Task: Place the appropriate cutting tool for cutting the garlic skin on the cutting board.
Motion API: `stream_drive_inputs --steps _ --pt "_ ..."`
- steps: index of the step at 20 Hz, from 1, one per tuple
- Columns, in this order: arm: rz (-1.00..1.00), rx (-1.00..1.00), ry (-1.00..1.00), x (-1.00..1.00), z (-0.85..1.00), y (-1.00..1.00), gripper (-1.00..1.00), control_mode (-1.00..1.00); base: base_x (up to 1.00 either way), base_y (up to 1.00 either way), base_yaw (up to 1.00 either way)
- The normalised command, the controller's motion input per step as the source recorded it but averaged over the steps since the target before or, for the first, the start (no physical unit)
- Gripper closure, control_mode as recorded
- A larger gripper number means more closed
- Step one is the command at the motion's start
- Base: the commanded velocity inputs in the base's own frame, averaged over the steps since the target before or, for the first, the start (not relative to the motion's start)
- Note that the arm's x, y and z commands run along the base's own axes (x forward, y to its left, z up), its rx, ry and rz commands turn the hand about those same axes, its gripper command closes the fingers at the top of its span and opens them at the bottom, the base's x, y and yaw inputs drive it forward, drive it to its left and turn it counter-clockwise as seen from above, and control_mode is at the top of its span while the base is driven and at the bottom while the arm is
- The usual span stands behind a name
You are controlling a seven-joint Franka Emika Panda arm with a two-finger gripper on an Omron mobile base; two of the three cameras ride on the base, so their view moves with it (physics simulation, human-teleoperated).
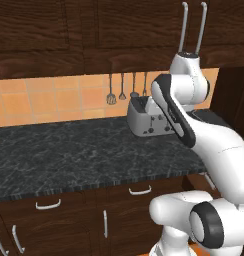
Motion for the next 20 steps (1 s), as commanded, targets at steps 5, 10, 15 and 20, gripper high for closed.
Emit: stream_drive_inputs --steps 5,10,15,20 --pt "-0.09 0.06 -0.09 -0.75 -0.05 -0.39 -1.00 -1.00 0.00 0.00 0.00" --pt "-0.12 0.07 0.38 -0.78 -0.94 -1.00 -1.00 -1.00 0.00 0.00 0.00" --pt "0.24 0.00 0.07 -0.28 -0.79 -1.00 -1.00 -1.00 0.00 0.00 0.00" --pt "0.14 0.05 0.14 -0.31 -0.65 -1.00 -1.00 -1.00 0.00 0.00 0.00"
